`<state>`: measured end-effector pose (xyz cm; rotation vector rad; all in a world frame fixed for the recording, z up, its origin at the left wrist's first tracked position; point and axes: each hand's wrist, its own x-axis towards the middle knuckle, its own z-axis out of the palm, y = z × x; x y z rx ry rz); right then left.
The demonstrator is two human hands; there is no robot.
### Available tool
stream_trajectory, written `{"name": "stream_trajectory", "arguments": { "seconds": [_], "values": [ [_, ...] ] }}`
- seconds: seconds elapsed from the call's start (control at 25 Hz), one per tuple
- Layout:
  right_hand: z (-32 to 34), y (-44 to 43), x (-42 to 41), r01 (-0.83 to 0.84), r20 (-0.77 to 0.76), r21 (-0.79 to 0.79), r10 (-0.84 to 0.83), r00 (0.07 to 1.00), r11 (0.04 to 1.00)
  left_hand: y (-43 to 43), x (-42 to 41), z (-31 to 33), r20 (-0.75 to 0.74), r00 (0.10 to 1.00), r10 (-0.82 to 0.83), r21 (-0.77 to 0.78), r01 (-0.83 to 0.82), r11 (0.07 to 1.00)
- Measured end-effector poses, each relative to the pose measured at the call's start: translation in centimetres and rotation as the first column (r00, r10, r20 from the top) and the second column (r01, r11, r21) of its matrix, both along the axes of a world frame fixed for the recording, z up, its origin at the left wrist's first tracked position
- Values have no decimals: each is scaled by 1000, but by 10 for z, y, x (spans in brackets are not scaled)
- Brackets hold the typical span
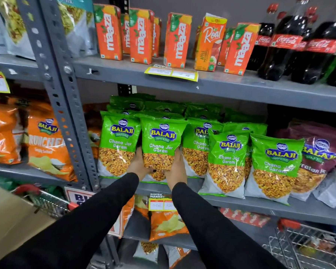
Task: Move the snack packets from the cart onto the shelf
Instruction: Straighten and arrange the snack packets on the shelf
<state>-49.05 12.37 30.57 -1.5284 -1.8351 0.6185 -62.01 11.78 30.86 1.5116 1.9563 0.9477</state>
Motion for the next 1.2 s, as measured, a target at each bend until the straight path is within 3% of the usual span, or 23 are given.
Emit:
{"name": "stream_trajectory", "arguments": {
  "seconds": [0.36, 0.52, 0.6, 0.72, 0.8, 0.88, 0.96, 1.08, 1.2],
  "values": [
    [-9, 4, 3, 8, 7, -52, -8, 1000, 999, 4, 3, -13, -10, 1000, 29, -62, -29, 998],
    [1, 1, 16, -3, -81, -29, 1, 997, 1000, -14, 22, -9, 98, 988, 116, 84, -124, 989],
    [12, -4, 34, 31, -170, 36, -24, 985, 999, -27, 42, -7, 81, 980, 181, 232, -195, 953],
    [24, -11, 83, 216, -230, 203, -168, 959, 955, -38, 83, -11, -72, 996, 61, 430, -24, 902],
    [26, -10, 123, 393, -259, 258, -329, 908, 882, -33, 114, -13, -2, 988, -154, 327, 146, 934],
    [21, -3, 159, 505, -266, 152, -457, 849, 850, -20, 142, -15, 170, 953, -251, 153, 226, 962],
    [11, 3, 185, 460, -236, -28, -453, 860, 888, -7, 165, -19, 261, 935, -238, 2, 246, 969],
    [-3, 7, 206, 293, -197, -214, -335, 921, 932, 8, 182, -25, 245, 942, -232, -120, 266, 956],
    [-6, 7, 215, 196, -130, -272, -238, 963, 942, 10, 194, -29, 185, 947, -262, -149, 290, 945]
  ]
}}
